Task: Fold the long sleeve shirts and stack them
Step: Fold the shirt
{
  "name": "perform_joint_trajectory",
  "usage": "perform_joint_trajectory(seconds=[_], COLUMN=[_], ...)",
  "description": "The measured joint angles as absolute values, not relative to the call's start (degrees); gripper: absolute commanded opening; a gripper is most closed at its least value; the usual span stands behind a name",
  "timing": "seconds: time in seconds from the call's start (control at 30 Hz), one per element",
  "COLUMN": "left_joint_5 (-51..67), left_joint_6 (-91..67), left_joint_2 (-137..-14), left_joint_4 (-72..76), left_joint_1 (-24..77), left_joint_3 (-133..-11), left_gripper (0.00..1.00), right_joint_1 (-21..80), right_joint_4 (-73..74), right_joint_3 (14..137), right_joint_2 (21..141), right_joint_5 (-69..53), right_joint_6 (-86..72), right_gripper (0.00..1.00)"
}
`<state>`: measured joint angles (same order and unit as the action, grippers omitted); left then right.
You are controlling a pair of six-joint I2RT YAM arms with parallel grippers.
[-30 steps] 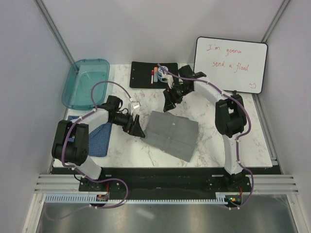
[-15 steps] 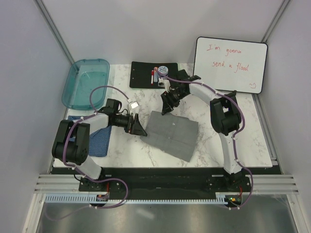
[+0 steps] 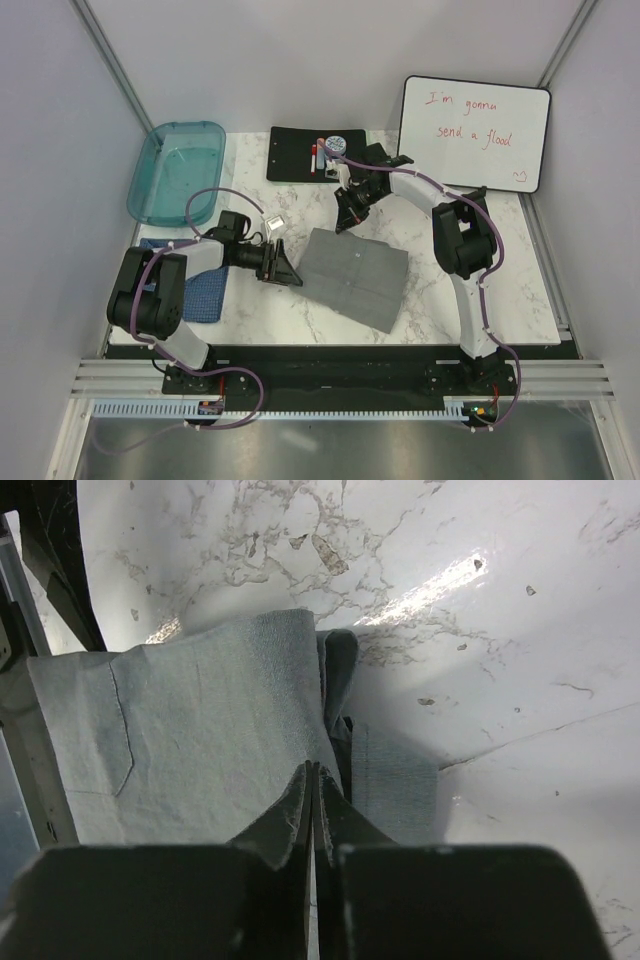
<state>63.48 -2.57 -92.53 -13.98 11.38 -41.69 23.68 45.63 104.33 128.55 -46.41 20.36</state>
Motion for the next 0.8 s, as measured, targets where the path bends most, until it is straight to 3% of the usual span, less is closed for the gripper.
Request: perform_joint_trajectory(seconds=[0.17, 0.4, 0.5, 0.63, 0.7, 0.73, 0.8], left_joint_5=[61.91, 58.22, 56.4, 55.05, 54.02, 53.78, 53.71], left_joint_6=[-4.8, -7.44, -7.88, -8.69, -8.93, -8.97, -9.32], left_joint_2=[-92.53, -93.12, -95.07, -98.28, -98.67, -98.76, -98.7], left_joint_4=[-14.13, -14.41, -14.72, -16.27, -16.73, -16.95, -17.15], left_joint_1=[11.38, 11.38, 11.38, 11.38, 11.38, 11.38, 11.38], left_joint_3=[-39.86, -39.53, -39.55, -40.8, -41.15, -41.25, -41.3], left_gripper=[0.63, 0.64, 0.59, 0.44, 0.45, 0.51, 0.55], right_joint_1=[23.68, 23.68, 23.68, 23.68, 23.73, 23.79, 23.86], right_joint_4=[45.52, 43.62, 42.48, 41.1, 40.69, 40.49, 40.27], right_joint_3=[104.64, 104.86, 104.81, 104.81, 104.81, 104.81, 104.81], right_joint_2=[128.88, 129.29, 129.29, 129.29, 129.29, 129.29, 129.29], right_joint_5=[-45.67, -42.54, -41.28, -40.42, -40.23, -40.03, -39.64], right_joint_6=[20.29, 19.97, 19.66, 19.35, 19.22, 19.2, 19.0], right_gripper=[0.0, 0.0, 0.0, 0.0, 0.0, 0.01, 0.15])
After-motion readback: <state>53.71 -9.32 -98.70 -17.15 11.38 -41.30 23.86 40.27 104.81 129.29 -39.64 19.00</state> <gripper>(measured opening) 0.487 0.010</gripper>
